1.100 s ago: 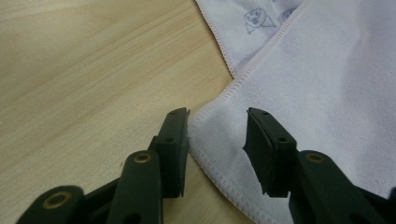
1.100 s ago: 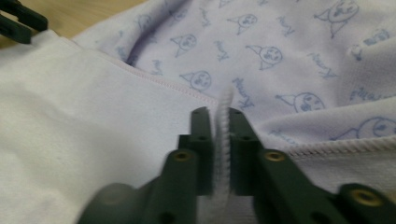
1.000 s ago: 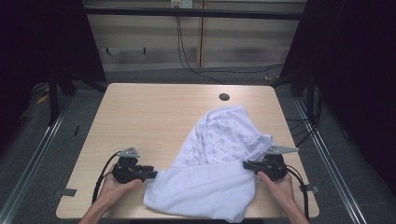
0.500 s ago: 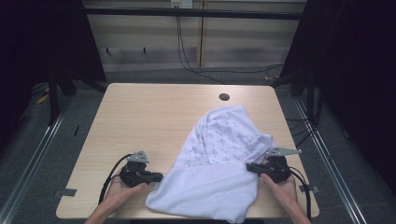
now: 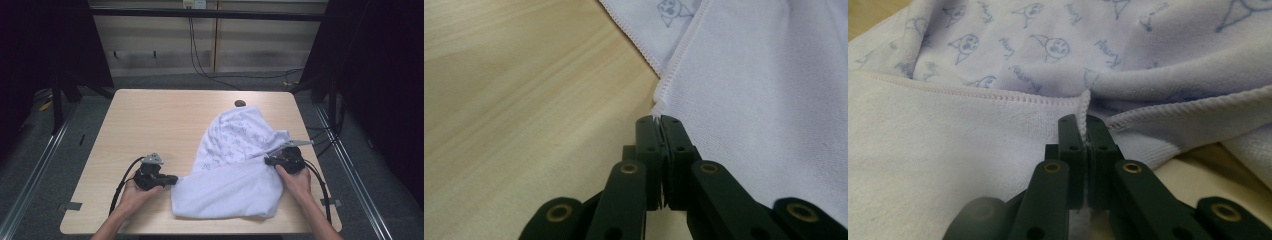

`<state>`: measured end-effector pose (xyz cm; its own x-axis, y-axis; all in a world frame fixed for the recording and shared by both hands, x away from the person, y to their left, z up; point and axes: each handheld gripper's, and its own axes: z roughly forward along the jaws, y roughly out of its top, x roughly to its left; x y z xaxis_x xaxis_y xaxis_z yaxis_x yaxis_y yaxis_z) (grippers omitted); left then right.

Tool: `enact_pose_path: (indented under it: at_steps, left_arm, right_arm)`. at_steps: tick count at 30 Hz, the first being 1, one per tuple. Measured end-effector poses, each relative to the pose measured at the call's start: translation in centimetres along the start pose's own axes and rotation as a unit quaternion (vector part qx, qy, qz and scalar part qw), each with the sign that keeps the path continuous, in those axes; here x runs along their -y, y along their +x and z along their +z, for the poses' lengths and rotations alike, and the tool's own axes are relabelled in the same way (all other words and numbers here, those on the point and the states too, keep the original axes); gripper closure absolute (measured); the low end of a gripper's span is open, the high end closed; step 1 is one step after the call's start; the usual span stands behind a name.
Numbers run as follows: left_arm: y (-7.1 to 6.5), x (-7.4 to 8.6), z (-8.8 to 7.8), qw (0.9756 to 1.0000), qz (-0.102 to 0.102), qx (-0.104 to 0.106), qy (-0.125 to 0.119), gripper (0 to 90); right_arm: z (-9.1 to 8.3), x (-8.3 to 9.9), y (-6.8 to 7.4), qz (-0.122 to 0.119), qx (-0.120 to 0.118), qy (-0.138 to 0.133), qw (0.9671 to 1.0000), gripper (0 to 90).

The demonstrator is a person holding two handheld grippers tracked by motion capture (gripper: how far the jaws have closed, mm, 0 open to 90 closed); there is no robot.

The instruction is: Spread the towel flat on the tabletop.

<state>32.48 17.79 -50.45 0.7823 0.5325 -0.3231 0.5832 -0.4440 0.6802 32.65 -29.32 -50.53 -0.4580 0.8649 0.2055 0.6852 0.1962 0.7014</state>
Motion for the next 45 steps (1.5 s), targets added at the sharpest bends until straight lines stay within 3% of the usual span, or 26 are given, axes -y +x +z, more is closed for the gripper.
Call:
enact_pose_path:
  at_steps: [3,5,8,12,14,16,18,24,30,31,34,37,38,40,41,43,45]
  left_arm:
    - [1.1,-0.2,-0.4,0.9988,-0.037,0.006,-0.032,87.9]
    - [1.2,-0.4,-0.9,0.998,-0.042,0.006,-0.047,87.9]
    - [1.2,-0.8,-2.1,0.9957,-0.042,0.012,-0.082,87.9]
    - [0.3,-1.2,-4.4,0.9894,-0.04,0.023,-0.138,87.9]
    - [-0.9,-1.3,-5.9,0.9873,-0.017,0.019,-0.157,87.9]
    - [-1.5,-1.2,-7.3,0.9831,-0.015,0.029,-0.18,88.0]
    - [-2.2,-1.6,-8.5,0.9805,-0.004,0.024,-0.195,87.9]
    - [-5.4,-2.7,-11.5,0.9682,0.038,0.031,-0.245,87.9]
    - [-7.8,-3.0,-15.0,0.9615,0.072,0.026,-0.264,87.9]
    - [-8.3,-3.2,-15.9,0.9599,0.085,0.027,-0.266,87.8]
    - [-10.0,-3.6,-18.0,0.9539,0.112,0.021,-0.278,87.6]
    - [-11.5,-3.3,-19.6,0.9499,0.125,0.038,-0.284,87.5]
    - [-11.9,-3.0,-19.7,0.9499,0.128,0.04,-0.282,87.5]
    - [-12.5,-2.0,-19.7,0.9517,0.136,0.048,-0.271,87.5]
    - [-12.6,-1.2,-19.3,0.9544,0.133,0.053,-0.262,87.5]
    - [-12.6,0.7,-18.0,0.9666,0.122,0.056,-0.218,87.4]
    - [-12.1,2.3,-16.7,0.9756,0.106,0.06,-0.183,87.4]
  right_arm:
    - [1.3,-1.0,-1.0,0.016,-0.002,-0.018,0.9997,87.7]
    - [1.8,-1.4,-1.2,0.028,-0.007,-0.021,0.9994,87.7]
    - [1.8,-1.9,-0.8,0.017,-0.01,-0.026,0.9995,87.8]
    - [-1.0,-2.7,0.0,0.015,-0.03,-0.063,0.9974,87.8]
    - [-2.4,-2.9,0.3,0.002,-0.036,-0.076,0.9965,87.8]
    - [-4.4,-2.9,1.0,-0.009,-0.047,-0.089,0.9949,87.8]
    - [-6.4,-3.1,1.6,-0.015,-0.063,-0.111,0.9917,87.8]
    - [-12.1,-4.6,4.0,-0.051,-0.073,-0.152,0.9844,87.7]
    - [-16.8,-4.2,6.4,-0.08,-0.096,-0.189,0.9739,87.7]
    - [-17.5,-4.2,6.8,-0.087,-0.098,-0.194,0.9722,87.6]
    - [-20.5,-4.1,8.6,-0.112,-0.1,-0.217,0.9646,87.5]
    - [-23.5,-4.1,10.6,-0.142,-0.101,-0.243,0.9544,87.4]
    - [-24.3,-3.7,11.3,-0.151,-0.104,-0.248,0.951,87.4]
    - [-24.8,-2.8,12.2,-0.156,-0.111,-0.247,0.9498,86.9]
    - [-24.8,-2.2,12.4,-0.157,-0.116,-0.243,0.9504,85.5]
    - [-23.5,0.6,12.8,-0.153,-0.128,-0.223,0.9542,84.7]
    - [-22.0,3.6,12.8,-0.147,-0.132,-0.186,0.9625,85.7]
